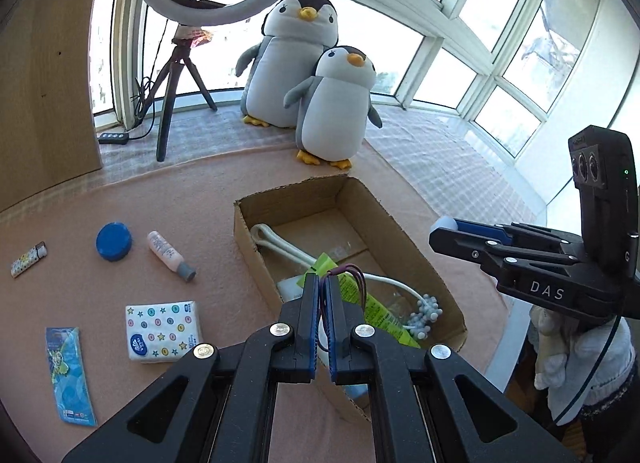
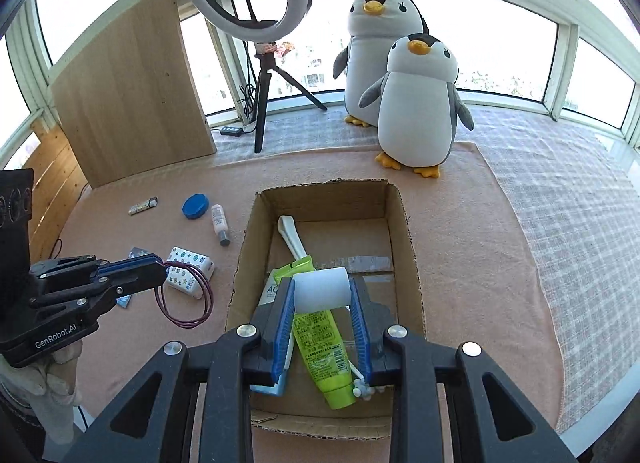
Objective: Organize objects
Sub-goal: 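Carry the hair tie and white cylinder into the box with both grippers and open both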
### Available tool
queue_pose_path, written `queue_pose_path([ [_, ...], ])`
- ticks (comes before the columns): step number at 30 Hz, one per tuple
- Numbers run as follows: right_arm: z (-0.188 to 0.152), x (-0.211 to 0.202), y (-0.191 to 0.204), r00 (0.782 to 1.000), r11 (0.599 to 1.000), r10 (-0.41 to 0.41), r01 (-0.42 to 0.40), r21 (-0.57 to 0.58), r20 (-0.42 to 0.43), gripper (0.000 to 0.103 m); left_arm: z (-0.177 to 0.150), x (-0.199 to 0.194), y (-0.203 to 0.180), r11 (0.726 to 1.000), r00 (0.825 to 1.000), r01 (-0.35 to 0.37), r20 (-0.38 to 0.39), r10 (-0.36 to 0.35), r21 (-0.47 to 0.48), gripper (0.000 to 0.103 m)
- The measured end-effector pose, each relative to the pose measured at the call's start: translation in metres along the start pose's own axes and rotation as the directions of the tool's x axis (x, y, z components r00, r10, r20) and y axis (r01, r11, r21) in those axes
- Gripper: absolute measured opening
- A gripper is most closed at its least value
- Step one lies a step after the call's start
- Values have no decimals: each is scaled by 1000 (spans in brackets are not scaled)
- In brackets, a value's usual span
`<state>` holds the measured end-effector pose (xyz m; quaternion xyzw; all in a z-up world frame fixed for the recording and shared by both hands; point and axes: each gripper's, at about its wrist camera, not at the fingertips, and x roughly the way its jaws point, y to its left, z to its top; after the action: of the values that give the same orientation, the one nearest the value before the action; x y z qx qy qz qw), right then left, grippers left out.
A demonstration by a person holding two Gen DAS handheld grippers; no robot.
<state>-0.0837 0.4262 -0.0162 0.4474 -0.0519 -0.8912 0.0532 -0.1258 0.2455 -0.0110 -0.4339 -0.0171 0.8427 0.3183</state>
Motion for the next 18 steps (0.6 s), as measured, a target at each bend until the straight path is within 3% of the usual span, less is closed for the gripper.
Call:
queue_pose_path([
  [6, 20, 25, -15, 1000, 1000, 16, -16, 20, -7, 25, 20, 41, -2, 999, 999, -40, -10, 40, -31, 3],
  [10, 24, 36, -16, 1000, 1000, 5, -4, 1, -23, 25, 26, 56, -4, 999, 999, -29, -29, 28, -16, 4],
  [12, 25, 38, -17, 1000, 1000, -17, 17, -13, -22, 29, 27, 56, -5, 999, 999, -38, -25, 38, -12, 21],
  [13, 26, 38, -17, 999, 1000, -25, 24, -17, -23, 37, 27, 55, -5, 999, 999, -39, -20, 39, -13, 31],
  [15, 26, 36, -19, 999, 1000, -30, 30, -11, -12, 50, 27, 52, -4, 999, 999, -40, -13, 40, -15, 32],
  [18, 26, 32, -20, 1000, 1000, -31, 31, -6, -4, 52, 25, 47, 0, 999, 999, -40, -13, 39, -22, 32],
])
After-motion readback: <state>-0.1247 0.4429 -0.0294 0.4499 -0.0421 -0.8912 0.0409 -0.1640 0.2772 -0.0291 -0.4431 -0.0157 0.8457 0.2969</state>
